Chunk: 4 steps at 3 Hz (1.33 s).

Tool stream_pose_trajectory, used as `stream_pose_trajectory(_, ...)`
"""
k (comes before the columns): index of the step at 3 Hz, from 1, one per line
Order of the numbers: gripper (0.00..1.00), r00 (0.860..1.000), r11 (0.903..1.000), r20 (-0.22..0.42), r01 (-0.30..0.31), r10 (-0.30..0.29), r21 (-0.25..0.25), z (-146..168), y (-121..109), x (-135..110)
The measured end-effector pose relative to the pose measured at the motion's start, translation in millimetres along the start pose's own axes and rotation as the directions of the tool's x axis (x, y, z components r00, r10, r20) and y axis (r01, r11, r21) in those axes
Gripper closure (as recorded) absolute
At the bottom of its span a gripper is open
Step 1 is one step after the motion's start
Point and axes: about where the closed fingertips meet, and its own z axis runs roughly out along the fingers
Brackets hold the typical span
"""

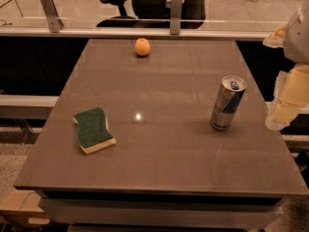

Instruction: Move redbull can near orange

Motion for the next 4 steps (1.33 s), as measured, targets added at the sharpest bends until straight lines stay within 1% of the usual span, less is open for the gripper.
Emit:
stream_pose_trajectory(1, 0.0, 1.0, 0.9998, 0.008, 0.0, 0.0, 0.021, -7.9, -6.1, -1.7)
stream_pose_trajectory(2, 0.0, 0.998, 0.999, 0.067, -0.003, 0.0, 0.045, -21.4, -16.5, 0.6)
stream_pose_trajectory(3, 0.0, 0.982, 0.9987, 0.19, -0.011, 0.001, 0.05, -27.6, -31.7, 8.1)
stream_pose_trajectory(4, 0.0, 0.934, 0.9999, 0.356, -0.011, 0.014, -0.011, -15.2, -39.6, 15.8)
